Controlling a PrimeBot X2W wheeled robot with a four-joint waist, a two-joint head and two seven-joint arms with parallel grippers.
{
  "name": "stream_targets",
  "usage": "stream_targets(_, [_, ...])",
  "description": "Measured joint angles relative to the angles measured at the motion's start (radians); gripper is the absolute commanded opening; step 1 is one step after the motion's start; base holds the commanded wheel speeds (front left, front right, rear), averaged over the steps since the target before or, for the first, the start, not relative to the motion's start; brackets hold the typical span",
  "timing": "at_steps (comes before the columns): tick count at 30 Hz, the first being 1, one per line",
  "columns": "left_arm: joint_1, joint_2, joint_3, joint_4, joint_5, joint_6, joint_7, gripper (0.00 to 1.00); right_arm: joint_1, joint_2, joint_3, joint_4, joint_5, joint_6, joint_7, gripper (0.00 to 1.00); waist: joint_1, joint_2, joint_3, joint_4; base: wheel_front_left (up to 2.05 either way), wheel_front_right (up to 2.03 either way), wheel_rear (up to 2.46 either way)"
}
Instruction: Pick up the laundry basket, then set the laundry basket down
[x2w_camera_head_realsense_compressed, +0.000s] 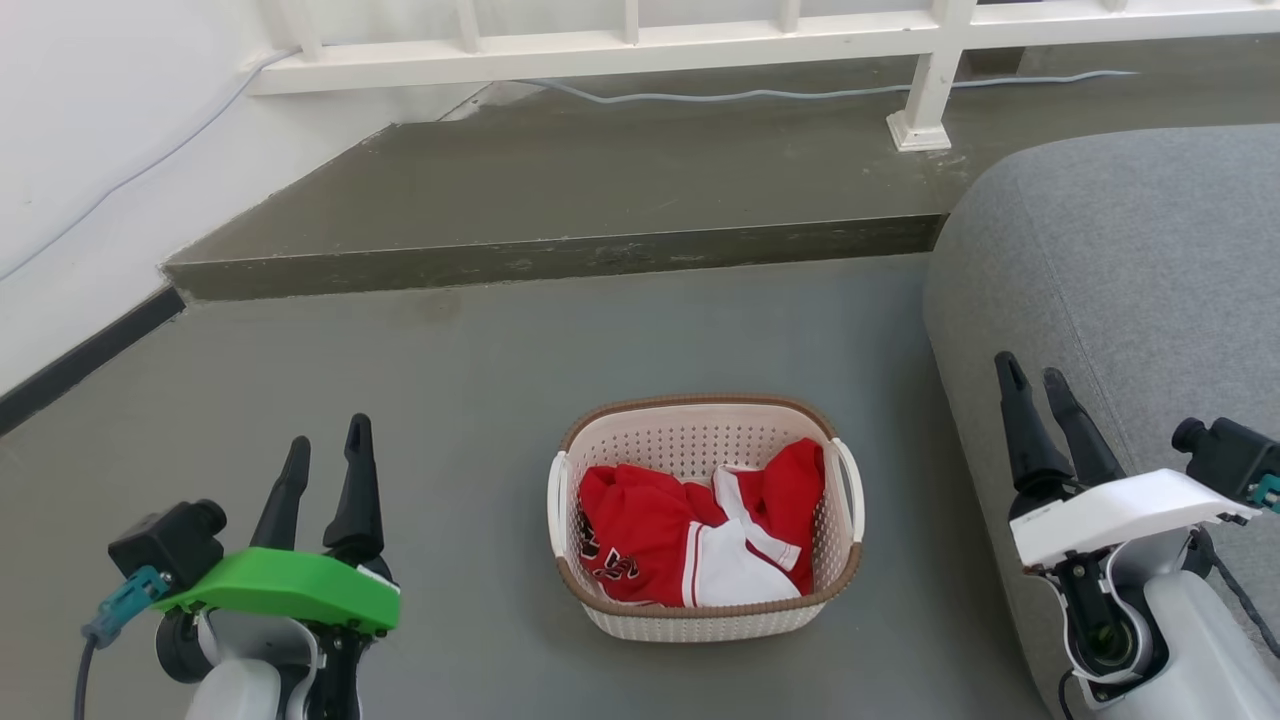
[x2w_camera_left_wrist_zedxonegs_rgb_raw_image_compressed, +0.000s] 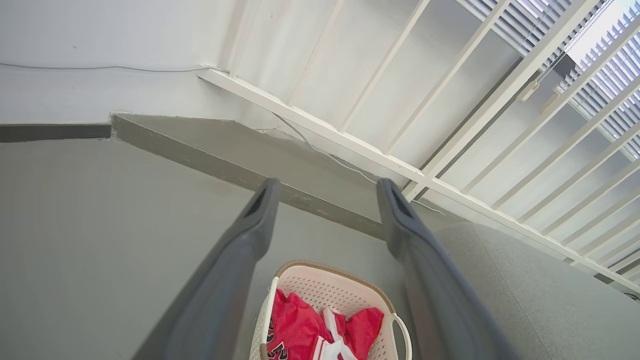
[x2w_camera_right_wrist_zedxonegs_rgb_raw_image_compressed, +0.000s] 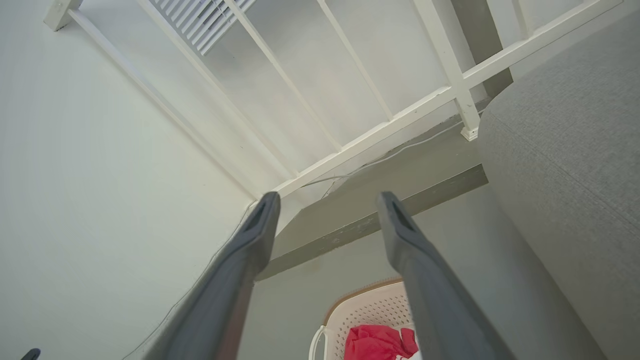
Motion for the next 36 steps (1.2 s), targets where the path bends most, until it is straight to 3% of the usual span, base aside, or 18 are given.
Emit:
stream_targets(31, [-0.011, 0.0, -0.06, -0.018, 0.346, 0.019, -0.097, 1.0, -0.02, -0.009, 0.05, 0.001, -0.357, -0.009, -0.091, 1.0, 0.0, 0.0, 0.005, -0.002, 0.0, 0.0, 0.0])
stream_targets(36, [-0.012, 0.0, -0.061, -0.019, 0.374, 0.026, -0.104, 1.0, -0.032, -0.009, 0.05, 0.002, -0.374, -0.008, -0.097, 1.0, 0.0, 0.0, 0.005, -0.002, 0.0, 0.0, 0.0])
